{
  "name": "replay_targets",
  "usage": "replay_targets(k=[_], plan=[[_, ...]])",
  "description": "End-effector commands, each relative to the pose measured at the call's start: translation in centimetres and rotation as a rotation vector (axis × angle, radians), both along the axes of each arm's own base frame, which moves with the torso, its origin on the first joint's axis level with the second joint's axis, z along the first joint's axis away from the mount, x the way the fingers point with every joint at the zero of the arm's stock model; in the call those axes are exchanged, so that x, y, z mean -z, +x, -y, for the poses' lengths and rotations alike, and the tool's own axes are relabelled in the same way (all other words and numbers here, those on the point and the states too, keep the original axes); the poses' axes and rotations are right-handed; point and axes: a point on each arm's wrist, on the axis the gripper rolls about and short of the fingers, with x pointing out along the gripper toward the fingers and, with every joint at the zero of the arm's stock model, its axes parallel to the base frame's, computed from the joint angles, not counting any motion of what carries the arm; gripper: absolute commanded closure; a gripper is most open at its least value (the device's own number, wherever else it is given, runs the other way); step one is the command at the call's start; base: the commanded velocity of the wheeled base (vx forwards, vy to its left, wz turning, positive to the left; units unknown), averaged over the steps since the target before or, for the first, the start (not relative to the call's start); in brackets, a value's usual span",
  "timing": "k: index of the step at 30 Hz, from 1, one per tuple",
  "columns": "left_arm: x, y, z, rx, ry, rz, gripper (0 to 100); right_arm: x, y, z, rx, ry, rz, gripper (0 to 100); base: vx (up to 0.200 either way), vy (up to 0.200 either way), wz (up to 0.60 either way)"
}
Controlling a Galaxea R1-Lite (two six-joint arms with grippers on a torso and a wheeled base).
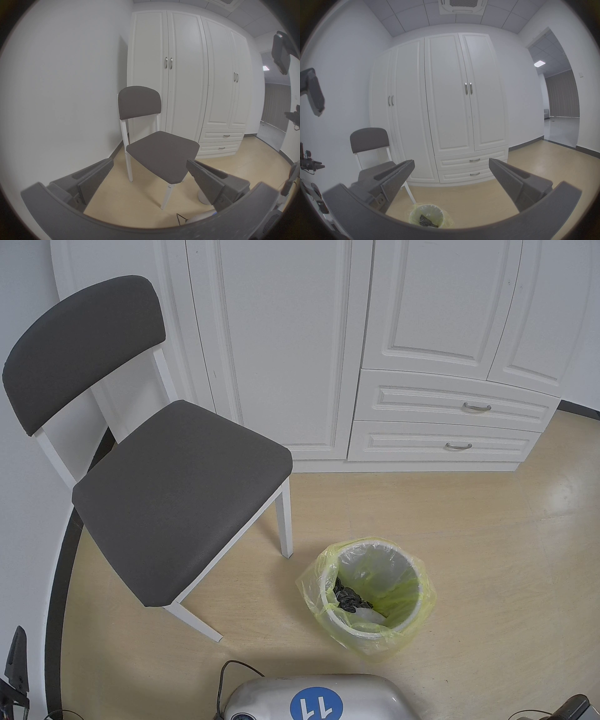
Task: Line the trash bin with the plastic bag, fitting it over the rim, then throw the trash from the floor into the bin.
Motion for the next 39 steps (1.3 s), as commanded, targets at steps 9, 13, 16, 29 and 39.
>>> replay_targets(k=[9, 13, 16, 29, 39], plan=[[0.4, -0.8, 0.0, -0.040, 0.003, 0.060, 0, 2.1, -5.2, 0.1, 0.017, 0.114, 0.190, 0, 0.000, 0.000, 0.00], [0.5, -0.8, 0.0, -0.046, 0.001, 0.058, 0, 2.4, -6.1, -0.1, 0.035, 0.107, 0.230, 0, 0.000, 0.000, 0.00], [0.3, -0.9, 0.0, -0.066, 0.002, 0.064, 0, 2.5, -6.4, -0.1, 0.029, 0.103, 0.247, 0, 0.000, 0.000, 0.00], [-0.4, -1.9, -0.1, -0.060, 0.038, 0.138, 0, 3.7, -6.1, -0.3, 0.147, -0.099, 0.183, 0, 0.000, 0.000, 0.00], [-1.7, -2.3, -0.1, -0.071, 0.045, 0.277, 0, 1.5, -8.3, 0.0, 0.250, -0.065, 0.286, 0, 0.000, 0.000, 0.00]])
